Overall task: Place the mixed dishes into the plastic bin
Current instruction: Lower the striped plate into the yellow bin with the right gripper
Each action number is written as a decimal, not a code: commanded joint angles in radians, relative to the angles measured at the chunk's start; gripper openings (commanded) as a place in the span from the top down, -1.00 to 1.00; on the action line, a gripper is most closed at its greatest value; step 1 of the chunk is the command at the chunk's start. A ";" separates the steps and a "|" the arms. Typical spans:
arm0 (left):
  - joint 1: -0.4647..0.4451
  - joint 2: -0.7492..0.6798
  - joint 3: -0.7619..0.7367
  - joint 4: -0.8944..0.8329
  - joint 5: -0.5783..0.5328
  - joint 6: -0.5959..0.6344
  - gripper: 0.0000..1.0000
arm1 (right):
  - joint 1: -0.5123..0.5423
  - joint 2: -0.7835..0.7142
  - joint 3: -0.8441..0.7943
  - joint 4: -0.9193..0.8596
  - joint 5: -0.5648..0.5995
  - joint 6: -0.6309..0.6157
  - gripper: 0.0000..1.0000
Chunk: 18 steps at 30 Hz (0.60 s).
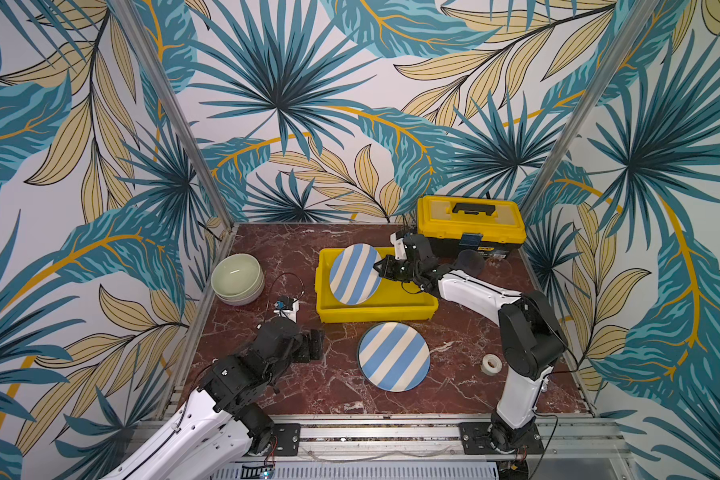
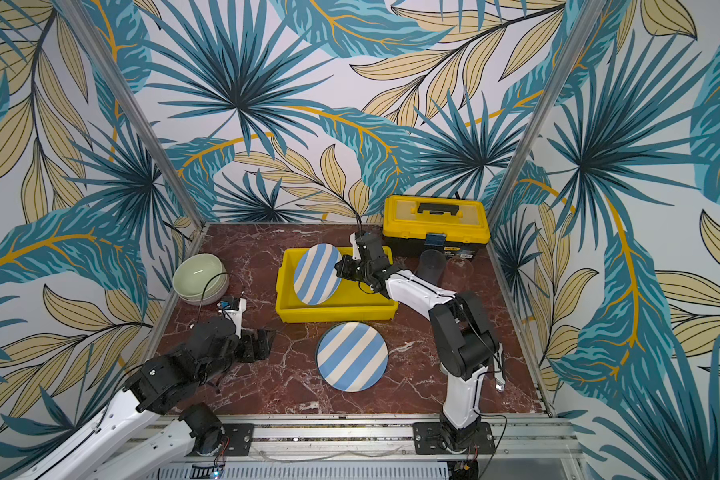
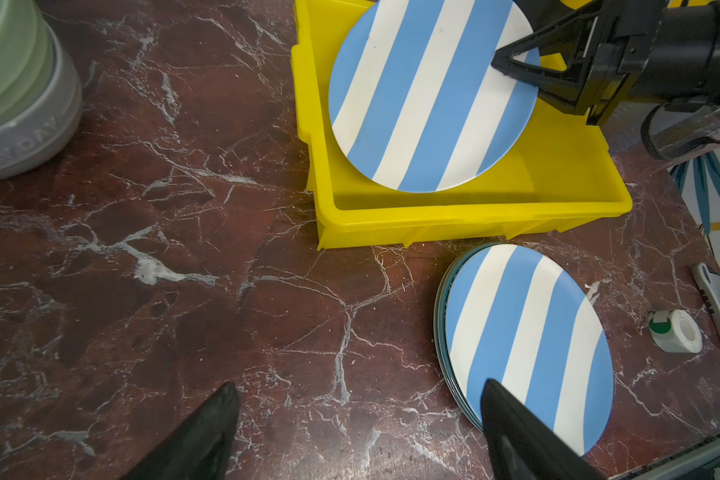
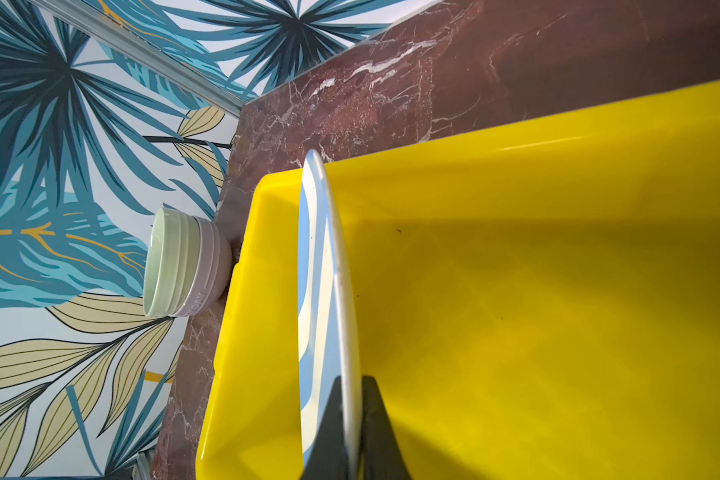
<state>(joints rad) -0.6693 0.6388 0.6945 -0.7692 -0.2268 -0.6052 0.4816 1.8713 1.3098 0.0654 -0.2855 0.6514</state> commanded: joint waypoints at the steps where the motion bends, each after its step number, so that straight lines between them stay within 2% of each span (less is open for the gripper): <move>1: 0.004 -0.006 0.043 -0.018 -0.038 0.019 -0.91 | 0.005 0.018 -0.032 0.109 -0.040 0.043 1.00; 18: 0.004 0.015 0.062 -0.018 -0.036 0.023 -0.94 | 0.019 0.045 -0.112 0.159 -0.062 0.073 1.00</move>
<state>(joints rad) -0.6693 0.6567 0.7246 -0.7830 -0.2493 -0.5911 0.4961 1.9190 1.2186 0.1768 -0.3271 0.7185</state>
